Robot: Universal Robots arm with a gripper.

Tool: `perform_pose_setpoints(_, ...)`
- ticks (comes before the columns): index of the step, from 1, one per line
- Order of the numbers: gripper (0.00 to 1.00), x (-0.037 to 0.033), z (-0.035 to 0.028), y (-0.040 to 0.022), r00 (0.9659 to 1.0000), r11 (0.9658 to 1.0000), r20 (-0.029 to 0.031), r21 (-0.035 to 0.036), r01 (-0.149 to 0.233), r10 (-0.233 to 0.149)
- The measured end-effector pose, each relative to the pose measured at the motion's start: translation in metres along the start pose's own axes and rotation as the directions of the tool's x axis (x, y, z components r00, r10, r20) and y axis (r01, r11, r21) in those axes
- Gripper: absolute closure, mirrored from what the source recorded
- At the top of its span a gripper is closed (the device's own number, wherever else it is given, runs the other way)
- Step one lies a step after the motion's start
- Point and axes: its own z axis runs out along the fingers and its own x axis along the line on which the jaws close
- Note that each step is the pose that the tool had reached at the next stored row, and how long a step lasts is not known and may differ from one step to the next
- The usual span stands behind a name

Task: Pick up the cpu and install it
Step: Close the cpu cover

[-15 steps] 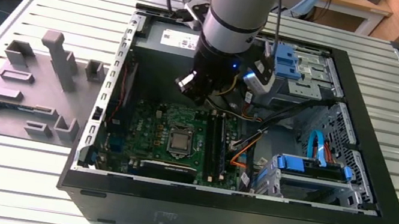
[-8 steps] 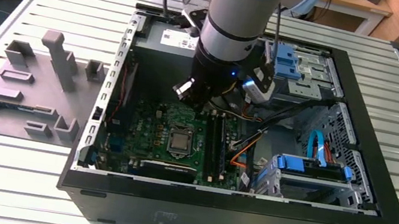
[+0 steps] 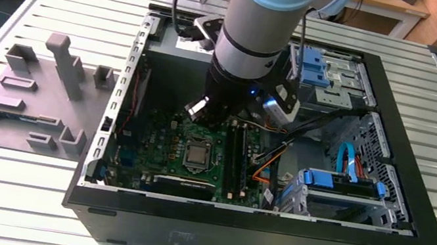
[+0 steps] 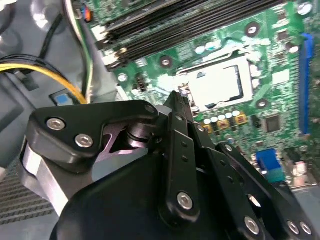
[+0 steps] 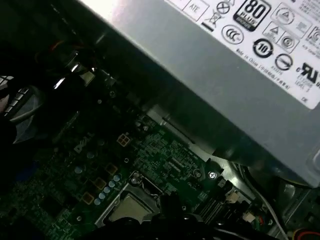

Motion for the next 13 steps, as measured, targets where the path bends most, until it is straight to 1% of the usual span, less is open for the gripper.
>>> perform_pose_setpoints(5, 0.89, 0.0098, -0.0007, -0.0081, 1.0, 1.0, 0.0009, 0.001, 0.003, -0.003)
perform_pose_setpoints(10, 0.89, 0.0155, -0.0011, -0.0136, 1.0, 1.0, 0.001, 0.0011, 0.004, -0.004)
perform_pose_setpoints(13, 0.89, 0.0213, -0.0016, -0.0192, 1.0, 1.0, 0.001, 0.001, 0.005, -0.005)
